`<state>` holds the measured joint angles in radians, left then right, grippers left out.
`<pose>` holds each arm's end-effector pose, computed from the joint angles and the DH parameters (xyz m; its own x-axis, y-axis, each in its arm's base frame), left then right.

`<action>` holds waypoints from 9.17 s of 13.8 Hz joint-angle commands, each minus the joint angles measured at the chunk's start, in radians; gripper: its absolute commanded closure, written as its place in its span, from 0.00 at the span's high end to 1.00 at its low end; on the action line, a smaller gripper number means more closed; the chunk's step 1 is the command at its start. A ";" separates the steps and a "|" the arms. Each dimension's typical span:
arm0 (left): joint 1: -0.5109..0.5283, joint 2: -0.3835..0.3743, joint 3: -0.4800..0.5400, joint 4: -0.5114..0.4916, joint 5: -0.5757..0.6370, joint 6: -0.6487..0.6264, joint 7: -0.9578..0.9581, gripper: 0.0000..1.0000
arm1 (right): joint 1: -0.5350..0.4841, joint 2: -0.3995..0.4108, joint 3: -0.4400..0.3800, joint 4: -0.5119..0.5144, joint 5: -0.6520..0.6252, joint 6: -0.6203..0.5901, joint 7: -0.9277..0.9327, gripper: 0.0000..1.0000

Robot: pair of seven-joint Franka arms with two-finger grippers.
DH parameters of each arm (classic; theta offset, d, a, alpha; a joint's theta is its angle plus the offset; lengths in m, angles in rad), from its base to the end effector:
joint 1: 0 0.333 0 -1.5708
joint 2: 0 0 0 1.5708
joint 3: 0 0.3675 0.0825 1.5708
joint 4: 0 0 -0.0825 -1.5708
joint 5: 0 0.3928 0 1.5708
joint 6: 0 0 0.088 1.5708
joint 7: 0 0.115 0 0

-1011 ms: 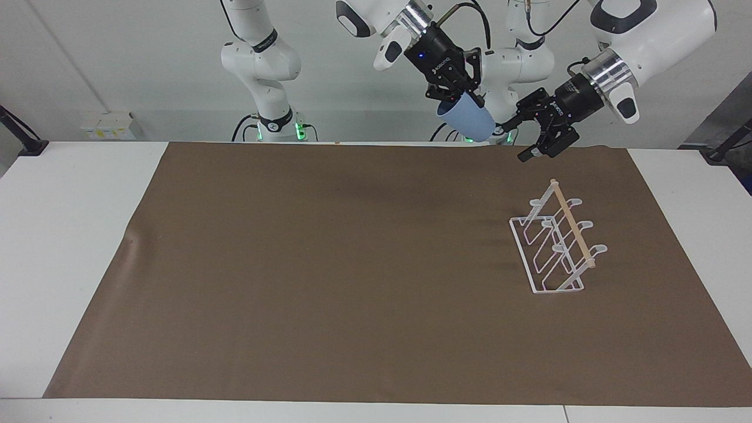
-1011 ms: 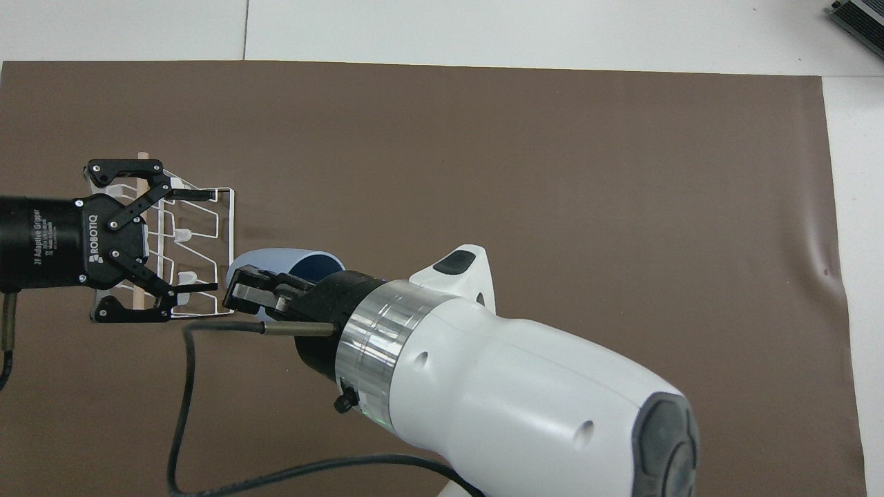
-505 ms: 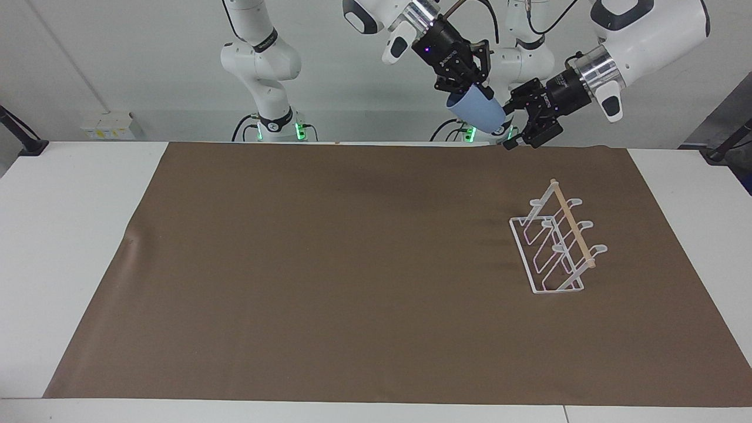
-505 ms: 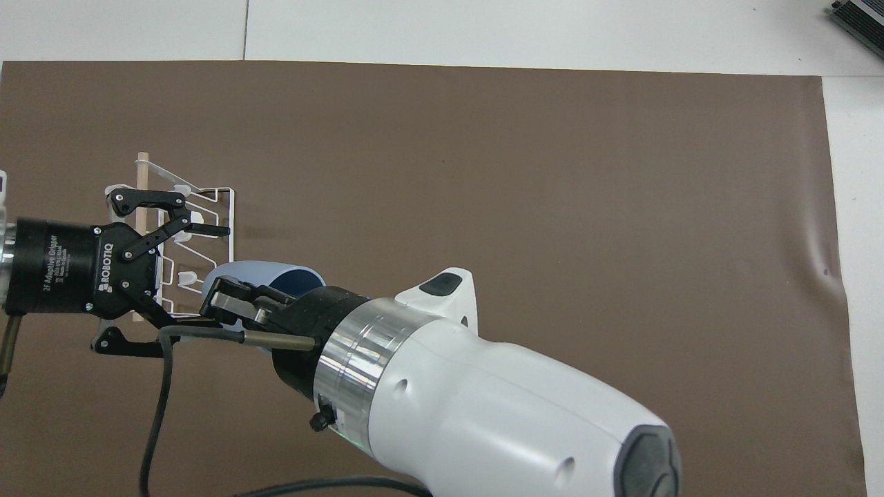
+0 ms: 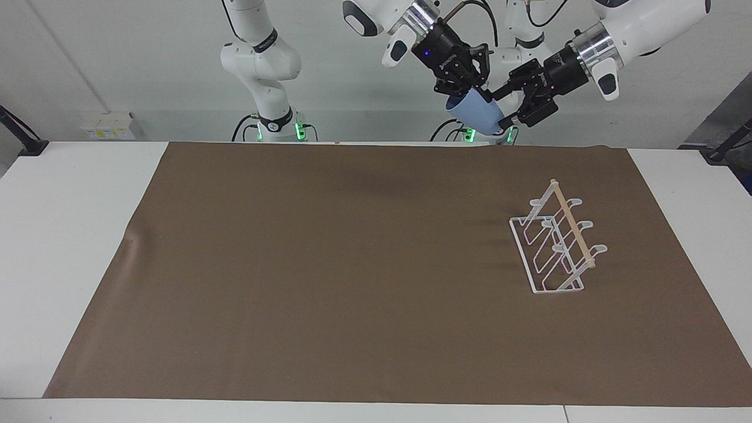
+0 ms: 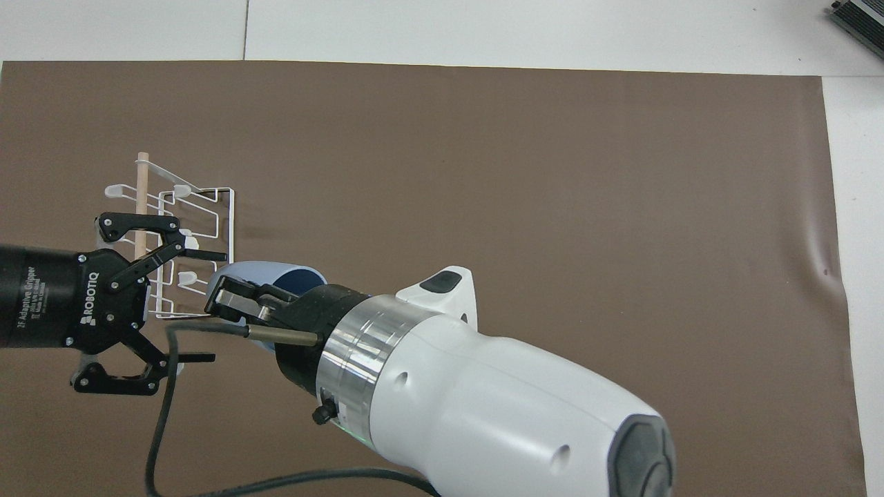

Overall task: Hang cup on cup holder
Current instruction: 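Hold the cup out while the left gripper reaches and grasps it, then open the right gripper and withdraw it while the left gripper holds the cup, then move the cup with the left gripper onto a rack peg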

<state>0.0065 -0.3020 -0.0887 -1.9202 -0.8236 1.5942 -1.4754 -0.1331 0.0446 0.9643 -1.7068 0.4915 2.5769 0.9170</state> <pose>0.4445 -0.1273 0.6884 0.1141 0.6904 -0.7144 0.9913 -0.1264 0.0361 0.4440 0.4571 0.7041 0.9211 -0.3891 -0.0095 -0.2374 -0.5422 -0.8060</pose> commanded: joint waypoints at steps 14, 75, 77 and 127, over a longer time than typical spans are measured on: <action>-0.005 -0.066 -0.062 -0.115 -0.005 0.164 -0.019 0.00 | -0.011 -0.009 0.004 -0.017 0.025 -0.017 -0.003 0.00; -0.097 0.290 -0.151 -0.161 1.910 0.595 -0.310 0.00 | -0.355 -0.255 -0.395 -0.290 -0.353 -0.854 -0.934 0.86; -0.089 0.290 -0.149 -0.163 1.936 0.598 -0.310 0.00 | -0.355 -0.255 -0.395 -0.290 -0.353 -0.854 -0.934 0.86; 0.004 0.252 -0.128 0.113 0.939 0.313 1.030 1.00 | -0.353 -0.255 -0.397 -0.292 -0.353 -0.843 -0.935 1.00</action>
<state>-0.0152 -0.0411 -0.2127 -1.8360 0.1602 1.9772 -0.5955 -0.4773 -0.1830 0.5669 -1.9709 0.1083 1.7080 0.0032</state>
